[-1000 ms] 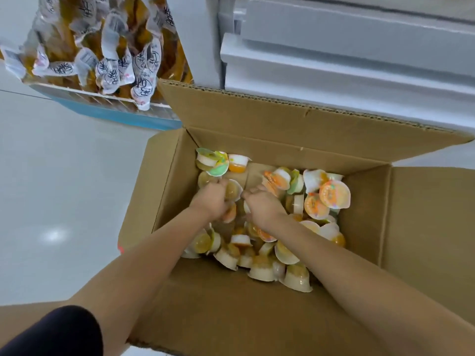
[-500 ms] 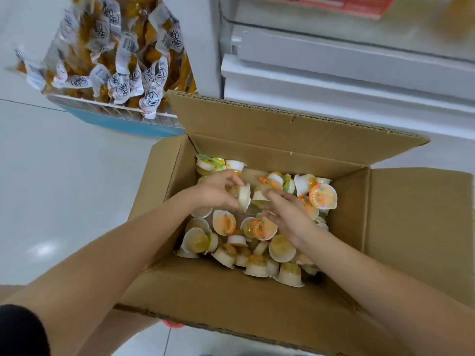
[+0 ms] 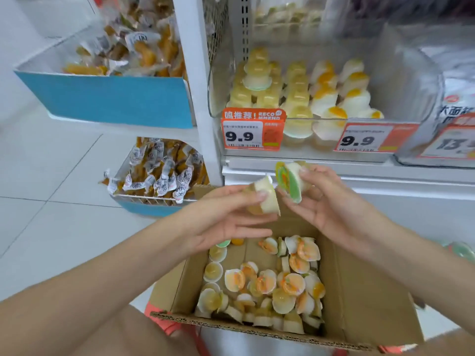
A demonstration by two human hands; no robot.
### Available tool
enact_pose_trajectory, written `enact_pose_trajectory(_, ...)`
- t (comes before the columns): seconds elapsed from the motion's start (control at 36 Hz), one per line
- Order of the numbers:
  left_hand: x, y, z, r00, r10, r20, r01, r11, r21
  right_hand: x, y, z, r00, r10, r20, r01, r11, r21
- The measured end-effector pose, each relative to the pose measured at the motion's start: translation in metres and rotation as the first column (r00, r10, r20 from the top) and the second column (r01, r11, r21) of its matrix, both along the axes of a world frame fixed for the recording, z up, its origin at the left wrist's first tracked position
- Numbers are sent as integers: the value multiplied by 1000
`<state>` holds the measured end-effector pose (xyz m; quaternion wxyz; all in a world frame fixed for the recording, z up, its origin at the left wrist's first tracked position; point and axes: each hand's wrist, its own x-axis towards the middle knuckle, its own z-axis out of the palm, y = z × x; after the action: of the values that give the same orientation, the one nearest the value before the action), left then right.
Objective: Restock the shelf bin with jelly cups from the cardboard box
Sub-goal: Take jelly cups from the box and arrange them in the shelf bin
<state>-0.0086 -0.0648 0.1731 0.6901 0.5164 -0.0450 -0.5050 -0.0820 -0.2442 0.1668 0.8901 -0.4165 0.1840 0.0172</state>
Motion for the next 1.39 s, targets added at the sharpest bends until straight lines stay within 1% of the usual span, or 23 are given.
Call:
enact_pose_trajectory(0.06,-15,-6,12,994,99,-46,-103,990,-91,-8,3,11,991,62,118,-40,983,-179)
enact_pose_trajectory(0.11,-24,-14,16,978,186,-95,-198,970,-143,-15,6,16,978,103,181,-36,940,-339)
enact_pose_trajectory(0.17,-27,-21,15,971,207,-117,-224,962,-159,-20,6,19,963,134,235,-18,899,-438)
enact_pose_trajectory(0.22,-29,-26,15,976,186,-117,-205,963,-173,-25,3,24,943,179,279,2,839,-544)
enact_pose_trajectory(0.31,-28,-31,15,982,143,-124,-166,966,-196,-28,-6,29,923,239,300,-5,788,-615)
enact_pose_trajectory(0.42,-23,-36,12,972,125,-200,-169,962,-216,-25,-15,30,912,324,252,-57,708,-703)
enact_pose_trajectory(0.47,-21,-37,11,971,93,-218,-146,959,-242,-22,-18,29,905,358,228,-91,689,-719)
enact_pose_trajectory(0.5,-20,-38,11,974,76,-214,-129,960,-249,-20,-19,29,902,365,229,-100,694,-713)
enact_pose_trajectory(0.56,-20,-40,12,982,51,-182,-95,964,-248,-17,-20,29,901,359,245,-90,706,-703)
enact_pose_trajectory(0.58,-19,-40,12,986,50,-161,-87,969,-232,-15,-22,29,901,357,246,-82,696,-713)
enact_pose_trajectory(0.69,-15,-40,15,998,29,-47,-37,984,-173,-7,-28,30,900,386,203,-71,589,-805)
enact_pose_trajectory(0.81,-17,-36,15,999,4,39,2,990,-143,-2,-29,25,893,414,175,-78,526,-847)
enact_pose_trajectory(0.86,-17,-34,11,999,12,52,-5,993,-120,-2,-28,24,879,456,137,-112,479,-871)
enact_pose_trajectory(0.92,-16,-30,9,999,15,33,-11,994,-113,-2,-28,23,863,491,118,-134,447,-884)
enact_pose_trajectory(1.06,-12,-24,9,996,-12,85,18,997,-74,-1,-20,20,867,468,172,-51,427,-903)
enact_pose_trajectory(1.14,-7,-24,13,996,-17,88,23,997,-71,3,-18,21,878,426,216,-6,462,-887)
enact_pose_trajectory(1.19,0,-23,20,989,-35,145,45,997,-60,8,-21,29,885,380,268,56,484,-873)
enact_pose_trajectory(1.22,5,-22,24,979,-44,198,52,998,-37,12,-24,36,894,343,290,101,475,-874)
enact_pose_trajectory(1.28,17,-20,32,932,-43,359,18,997,72,23,-32,53,919,223,326,216,408,-887)
enact_pose_trajectory(1.31,24,-19,35,889,-42,457,-33,988,153,32,-37,62,921,153,358,287,355,-890)
enact_pose_trajectory(1.36,36,-17,35,790,-36,612,-172,945,278,53,-47,81,906,60,420,399,218,-891)
enact_pose_trajectory(1.39,42,-15,35,759,-27,651,-227,926,303,66,-51,90,907,43,419,409,145,-901)
